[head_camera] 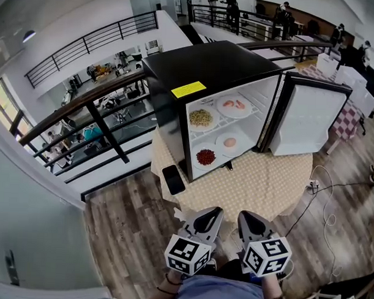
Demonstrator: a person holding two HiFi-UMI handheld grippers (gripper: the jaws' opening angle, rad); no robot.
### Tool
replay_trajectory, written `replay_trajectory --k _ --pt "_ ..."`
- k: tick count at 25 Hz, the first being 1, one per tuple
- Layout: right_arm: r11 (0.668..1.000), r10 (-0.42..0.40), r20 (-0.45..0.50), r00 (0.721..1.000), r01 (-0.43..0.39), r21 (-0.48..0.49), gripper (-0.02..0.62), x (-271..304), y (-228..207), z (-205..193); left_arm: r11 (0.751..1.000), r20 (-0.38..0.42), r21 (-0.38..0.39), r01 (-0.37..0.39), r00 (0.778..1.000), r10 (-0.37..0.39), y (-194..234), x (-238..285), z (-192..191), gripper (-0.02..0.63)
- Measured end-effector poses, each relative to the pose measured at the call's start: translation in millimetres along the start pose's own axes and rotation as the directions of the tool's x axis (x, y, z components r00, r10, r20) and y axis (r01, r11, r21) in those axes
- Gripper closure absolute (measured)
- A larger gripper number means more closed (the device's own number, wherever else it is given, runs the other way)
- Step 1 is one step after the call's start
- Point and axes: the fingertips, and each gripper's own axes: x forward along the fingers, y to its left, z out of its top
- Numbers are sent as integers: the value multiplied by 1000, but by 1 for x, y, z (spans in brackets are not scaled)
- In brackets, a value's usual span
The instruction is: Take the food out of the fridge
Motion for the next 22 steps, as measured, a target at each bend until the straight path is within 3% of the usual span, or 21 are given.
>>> replay_trajectory --k 10,22 --pt "1000 -4 -13 1000 4 11 575 9 -12 4 999 -23 -28 -16 1000 15 8 6 -10 586" --pt "999 21 -42 999 -20 30 575 66 -66 28 998 -42 -29 -59 997 57 41 74 -4 586"
